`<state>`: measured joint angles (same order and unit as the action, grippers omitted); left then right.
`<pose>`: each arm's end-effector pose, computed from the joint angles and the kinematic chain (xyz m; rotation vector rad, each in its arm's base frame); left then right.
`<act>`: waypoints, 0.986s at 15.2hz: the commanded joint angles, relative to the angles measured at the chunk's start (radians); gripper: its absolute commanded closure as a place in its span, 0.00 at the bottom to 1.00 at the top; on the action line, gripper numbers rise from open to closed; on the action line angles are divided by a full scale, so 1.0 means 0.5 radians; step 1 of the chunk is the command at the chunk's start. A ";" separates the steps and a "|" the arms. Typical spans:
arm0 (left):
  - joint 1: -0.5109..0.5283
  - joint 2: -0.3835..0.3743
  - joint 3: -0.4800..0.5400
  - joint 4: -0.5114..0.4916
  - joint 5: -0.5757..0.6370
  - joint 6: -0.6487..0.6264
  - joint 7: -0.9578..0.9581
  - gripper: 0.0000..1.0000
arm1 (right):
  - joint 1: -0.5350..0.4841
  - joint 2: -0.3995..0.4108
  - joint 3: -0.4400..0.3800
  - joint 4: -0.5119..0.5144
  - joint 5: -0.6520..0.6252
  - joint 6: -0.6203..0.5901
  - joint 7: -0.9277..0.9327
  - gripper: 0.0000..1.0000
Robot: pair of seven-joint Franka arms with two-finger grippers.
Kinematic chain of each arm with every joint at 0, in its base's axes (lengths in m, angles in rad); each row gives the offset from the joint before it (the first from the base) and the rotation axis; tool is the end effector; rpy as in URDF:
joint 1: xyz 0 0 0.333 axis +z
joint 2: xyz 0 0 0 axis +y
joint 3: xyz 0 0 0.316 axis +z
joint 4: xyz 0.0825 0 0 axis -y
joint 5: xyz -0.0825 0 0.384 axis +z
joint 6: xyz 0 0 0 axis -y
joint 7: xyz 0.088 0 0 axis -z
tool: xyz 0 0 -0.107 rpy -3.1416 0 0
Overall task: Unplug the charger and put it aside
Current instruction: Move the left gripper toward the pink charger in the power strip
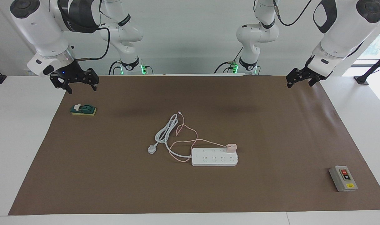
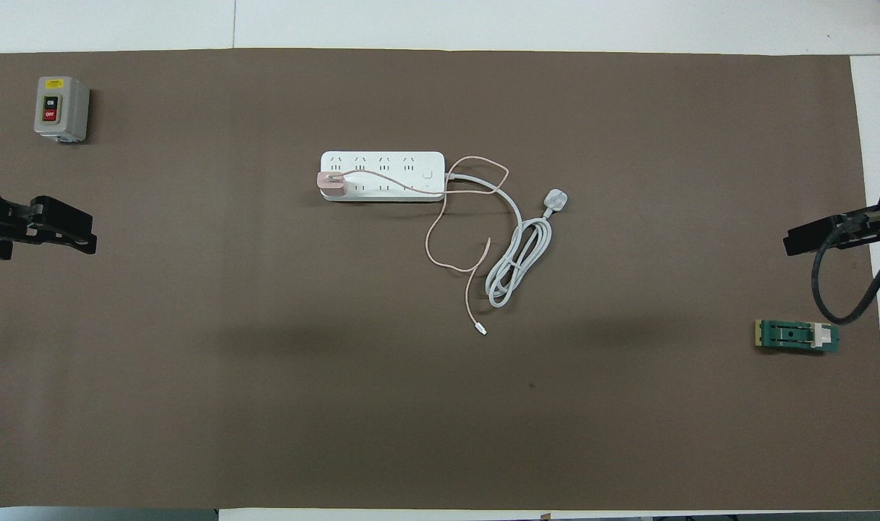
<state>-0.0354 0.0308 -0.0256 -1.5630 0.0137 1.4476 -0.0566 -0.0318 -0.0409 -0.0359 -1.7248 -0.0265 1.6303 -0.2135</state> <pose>0.5485 -0.0317 0.6013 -3.1119 0.0058 0.2263 0.5411 -0.0397 0.5792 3.1146 0.2311 -0.0884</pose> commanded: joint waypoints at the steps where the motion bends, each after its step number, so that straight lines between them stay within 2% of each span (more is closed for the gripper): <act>1: 0.013 -0.019 -0.001 -0.034 -0.006 0.041 0.036 0.00 | -0.025 -0.044 0.020 -0.045 -0.033 0.010 -0.024 0.00; 12: 0.013 -0.043 0.014 -0.028 -0.012 -0.020 0.015 0.00 | -0.035 -0.044 0.020 -0.045 -0.033 0.010 -0.024 0.00; 15: 0.013 -0.043 0.014 -0.037 -0.015 0.031 -0.324 0.00 | -0.016 -0.044 0.023 -0.045 -0.033 0.013 -0.012 0.00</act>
<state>-0.0342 0.0280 -0.0179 -1.5629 0.0137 1.4469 -0.1129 -0.0325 -0.0410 -0.0362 -1.7248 -0.0265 1.6303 -0.2134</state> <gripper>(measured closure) 0.000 0.000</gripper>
